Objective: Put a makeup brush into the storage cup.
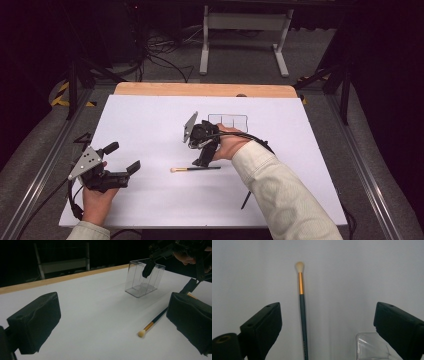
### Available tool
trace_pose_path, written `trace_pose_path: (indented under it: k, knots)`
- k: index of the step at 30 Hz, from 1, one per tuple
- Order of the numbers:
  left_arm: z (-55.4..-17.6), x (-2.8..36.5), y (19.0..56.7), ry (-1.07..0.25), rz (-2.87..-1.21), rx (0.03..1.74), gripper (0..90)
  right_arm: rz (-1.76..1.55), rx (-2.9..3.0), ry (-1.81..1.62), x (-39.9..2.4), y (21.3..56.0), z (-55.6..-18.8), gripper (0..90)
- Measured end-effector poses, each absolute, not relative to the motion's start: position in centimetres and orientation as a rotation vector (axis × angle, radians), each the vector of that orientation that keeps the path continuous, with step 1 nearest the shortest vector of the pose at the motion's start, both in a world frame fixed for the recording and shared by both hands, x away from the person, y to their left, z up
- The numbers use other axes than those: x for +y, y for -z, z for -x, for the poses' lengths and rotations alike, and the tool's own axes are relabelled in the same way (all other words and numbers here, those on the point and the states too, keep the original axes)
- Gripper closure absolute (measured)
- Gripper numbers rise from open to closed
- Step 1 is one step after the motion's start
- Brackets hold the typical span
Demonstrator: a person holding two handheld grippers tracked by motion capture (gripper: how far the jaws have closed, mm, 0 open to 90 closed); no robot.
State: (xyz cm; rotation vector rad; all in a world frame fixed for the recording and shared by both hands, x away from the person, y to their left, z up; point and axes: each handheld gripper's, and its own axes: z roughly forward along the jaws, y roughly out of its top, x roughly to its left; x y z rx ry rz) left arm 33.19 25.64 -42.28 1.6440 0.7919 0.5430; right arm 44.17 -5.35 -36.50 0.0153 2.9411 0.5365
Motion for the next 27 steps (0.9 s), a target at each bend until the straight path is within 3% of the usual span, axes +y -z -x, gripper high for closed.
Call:
trace_pose_path:
  k: [15,27]
  knots:
    - [-33.1,25.8,42.2,-0.546,-1.634,0.797,0.3,0.005,2.979,-0.406,-4.8,39.2,-44.2,7.1]
    - [-33.1,25.7,42.2,-0.548,-1.637,0.796,0.3,-0.013,3.010,-0.312,-4.7,40.4,-44.1,16.7]
